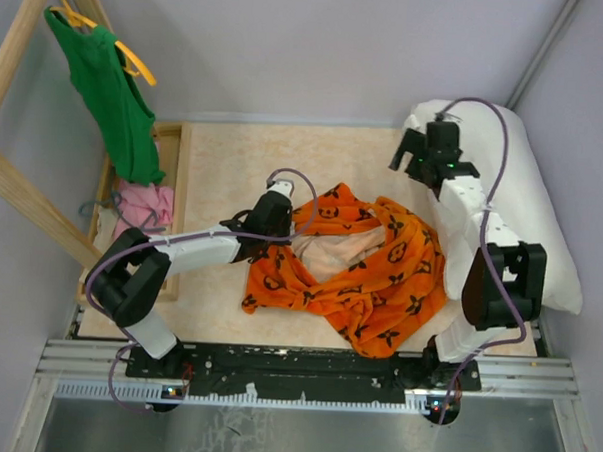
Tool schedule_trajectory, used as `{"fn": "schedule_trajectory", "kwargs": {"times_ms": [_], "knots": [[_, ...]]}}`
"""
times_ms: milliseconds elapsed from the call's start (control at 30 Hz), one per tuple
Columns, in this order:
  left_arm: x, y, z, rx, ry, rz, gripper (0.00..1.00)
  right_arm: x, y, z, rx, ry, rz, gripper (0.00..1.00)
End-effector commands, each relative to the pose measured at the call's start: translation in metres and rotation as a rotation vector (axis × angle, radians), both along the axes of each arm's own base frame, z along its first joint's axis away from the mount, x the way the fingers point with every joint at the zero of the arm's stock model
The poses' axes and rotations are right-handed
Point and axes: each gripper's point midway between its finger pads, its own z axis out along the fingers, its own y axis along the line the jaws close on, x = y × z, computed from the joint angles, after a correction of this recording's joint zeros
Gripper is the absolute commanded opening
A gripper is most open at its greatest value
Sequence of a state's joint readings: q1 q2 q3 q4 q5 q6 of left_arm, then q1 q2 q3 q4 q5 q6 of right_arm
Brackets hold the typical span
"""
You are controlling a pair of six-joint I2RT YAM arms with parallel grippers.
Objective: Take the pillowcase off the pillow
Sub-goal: Place the pillow at the center of the board, then adjust the pillowcase at the center of the board.
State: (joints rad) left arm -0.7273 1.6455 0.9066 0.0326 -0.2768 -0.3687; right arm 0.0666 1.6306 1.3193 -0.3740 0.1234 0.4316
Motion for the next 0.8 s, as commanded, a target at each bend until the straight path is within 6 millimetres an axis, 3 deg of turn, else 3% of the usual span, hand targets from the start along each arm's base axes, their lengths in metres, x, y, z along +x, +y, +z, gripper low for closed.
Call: {"fn": "schedule_trajectory", "kwargs": {"times_ms": [0, 133, 167, 267, 333, 467, 533, 633, 767], "knots": [[0.011, 0.004, 0.024, 0.023, -0.054, 0.017, 0.00, -0.007, 0.092, 0.031, -0.080, -0.095, 0.310, 0.99], [0.008, 0.008, 0.029, 0.027, -0.048, 0.019, 0.04, -0.024, 0.119, -0.006, -0.079, -0.027, 0.369, 0.99], [0.006, 0.009, 0.032, 0.026, -0.045, 0.017, 0.16, -0.027, 0.120, -0.012, -0.076, -0.016, 0.374, 0.99], [-0.003, 0.015, 0.048, 0.015, -0.038, 0.025, 0.71, -0.030, 0.118, -0.020, -0.088, -0.011, 0.379, 0.99], [-0.009, 0.021, 0.068, -0.013, -0.056, 0.039, 0.87, -0.028, 0.119, -0.021, -0.093, -0.012, 0.391, 0.99], [-0.035, 0.036, 0.102, -0.097, -0.036, 0.078, 0.91, -0.024, 0.122, -0.024, -0.103, -0.008, 0.423, 0.99], [-0.064, 0.033, 0.104, -0.197, 0.044, 0.052, 0.91, -0.021, 0.123, -0.038, -0.117, 0.025, 0.439, 0.99], [-0.114, 0.014, 0.095, -0.406, 0.171, -0.028, 0.88, -0.019, 0.118, -0.052, -0.121, 0.068, 0.438, 0.99], [-0.170, -0.001, 0.062, -0.520, 0.343, -0.053, 0.87, -0.014, 0.100, -0.065, -0.079, 0.096, 0.380, 0.99]]}}
